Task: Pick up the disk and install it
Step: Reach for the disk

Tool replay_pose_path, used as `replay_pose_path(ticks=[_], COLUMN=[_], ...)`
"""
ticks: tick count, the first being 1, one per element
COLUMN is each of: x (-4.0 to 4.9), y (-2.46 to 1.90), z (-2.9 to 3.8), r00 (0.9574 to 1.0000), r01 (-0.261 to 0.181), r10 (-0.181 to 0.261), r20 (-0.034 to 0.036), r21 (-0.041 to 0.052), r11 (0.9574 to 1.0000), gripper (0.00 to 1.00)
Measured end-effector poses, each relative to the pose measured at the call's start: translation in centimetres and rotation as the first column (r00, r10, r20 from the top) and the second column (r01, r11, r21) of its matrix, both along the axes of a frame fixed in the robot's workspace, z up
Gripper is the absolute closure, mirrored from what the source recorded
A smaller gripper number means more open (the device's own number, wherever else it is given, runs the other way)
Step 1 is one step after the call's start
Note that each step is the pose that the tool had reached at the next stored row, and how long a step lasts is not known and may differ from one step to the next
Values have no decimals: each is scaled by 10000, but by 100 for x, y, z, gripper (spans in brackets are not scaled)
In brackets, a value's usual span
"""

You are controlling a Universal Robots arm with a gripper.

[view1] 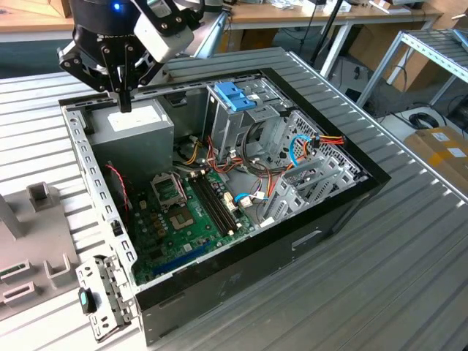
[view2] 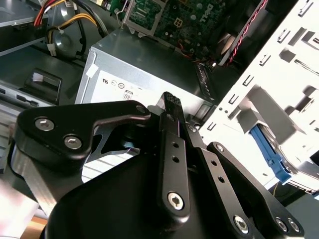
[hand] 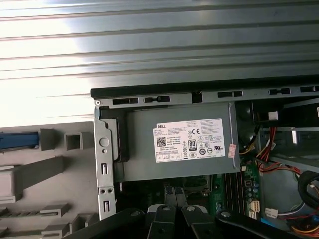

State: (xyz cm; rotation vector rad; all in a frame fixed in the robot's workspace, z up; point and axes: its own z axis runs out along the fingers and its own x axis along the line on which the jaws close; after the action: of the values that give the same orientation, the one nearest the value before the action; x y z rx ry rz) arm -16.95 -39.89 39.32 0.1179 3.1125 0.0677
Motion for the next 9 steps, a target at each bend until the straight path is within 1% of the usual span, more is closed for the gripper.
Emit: replay_pose_path(ticks=[9], x=[-21], y=[1], z=[0], r00=[10000], r01=[1], r10=[-1], r20=[0], r21=[-17], r11=[10000], gripper=[90])
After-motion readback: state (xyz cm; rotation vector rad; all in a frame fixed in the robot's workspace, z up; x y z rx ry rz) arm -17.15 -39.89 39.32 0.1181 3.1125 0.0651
